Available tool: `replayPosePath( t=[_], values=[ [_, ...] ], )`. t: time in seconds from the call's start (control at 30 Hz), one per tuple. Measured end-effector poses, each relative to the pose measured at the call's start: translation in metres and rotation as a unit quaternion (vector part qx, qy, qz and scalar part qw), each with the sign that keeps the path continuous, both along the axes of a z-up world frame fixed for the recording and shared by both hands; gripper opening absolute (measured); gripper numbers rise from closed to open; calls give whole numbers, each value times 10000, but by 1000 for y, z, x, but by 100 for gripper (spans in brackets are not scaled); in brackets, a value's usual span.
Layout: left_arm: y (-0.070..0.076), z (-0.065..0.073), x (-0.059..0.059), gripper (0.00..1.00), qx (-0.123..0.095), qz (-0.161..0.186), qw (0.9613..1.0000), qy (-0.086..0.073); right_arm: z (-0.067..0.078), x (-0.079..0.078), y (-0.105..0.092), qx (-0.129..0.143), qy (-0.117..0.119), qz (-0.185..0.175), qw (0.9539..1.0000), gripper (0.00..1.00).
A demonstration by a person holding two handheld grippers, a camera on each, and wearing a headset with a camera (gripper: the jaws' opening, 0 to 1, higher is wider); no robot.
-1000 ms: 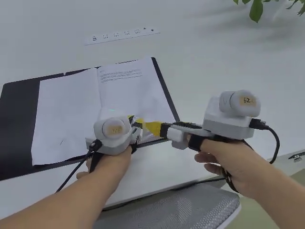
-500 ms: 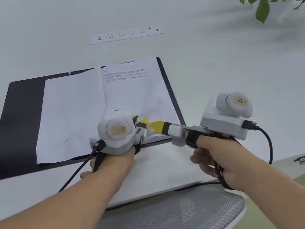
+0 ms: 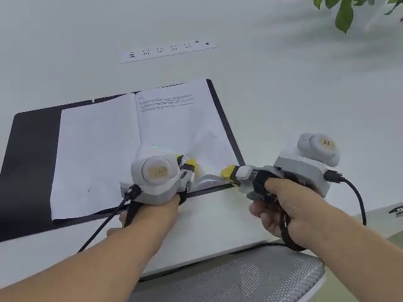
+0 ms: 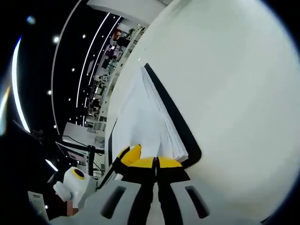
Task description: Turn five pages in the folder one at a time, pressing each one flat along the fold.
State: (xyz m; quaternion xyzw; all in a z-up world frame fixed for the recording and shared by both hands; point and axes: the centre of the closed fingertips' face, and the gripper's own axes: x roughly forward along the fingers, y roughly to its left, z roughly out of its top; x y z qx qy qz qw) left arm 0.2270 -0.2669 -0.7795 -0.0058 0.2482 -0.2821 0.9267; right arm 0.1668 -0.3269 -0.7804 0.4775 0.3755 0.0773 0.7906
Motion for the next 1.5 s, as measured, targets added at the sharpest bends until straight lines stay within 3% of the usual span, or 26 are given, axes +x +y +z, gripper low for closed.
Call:
replayPosePath(
  t=[0.1, 0.17, 0.2, 0.27, 0.53, 0.6, 0.8, 0.97, 1.27, 1.5],
  values=[
    [-1, 1, 0, 12, 23, -42, 10000, 68, 5, 0, 0, -73, -49, -14, 10000, 0],
    [-3, 3, -2, 16, -118, -91, 9996, 245, 9, 2, -2, -87, -101, -65, 9999, 0],
    [-4, 5, -5, 18, -230, -181, 9987, 416, 12, 3, -3, -58, -126, -111, 9998, 0],
    [4, 8, -6, 26, -136, -176, 9984, 513, 20, 5, -5, -23, -206, -208, 9996, 0],
    [39, 35, -15, 32, 1, -311, 9993, 186, 63, 6, 11, 96, -596, -388, 9974, 0],
    [48, 46, -17, 32, 57, -364, 9993, 56, 76, 7, 20, 141, -711, -391, 9966, 0],
    [74, 80, -19, 35, -80, -371, 9990, -235, 110, 12, 49, 146, -1052, -289, 9939, 0],
    [108, 99, -22, 37, -16, -329, 9985, -427, 131, 14, 77, 140, -1280, -168, 9915, 0],
    [169, 133, -29, 37, -119, -54, 9969, -772, 145, 15, 126, 71, -1499, 175, 9885, 0],
    [205, 143, -34, 36, -138, 94, 9959, -890, 145, 14, 162, -115, -1567, 438, 9866, 0]
  ],
)
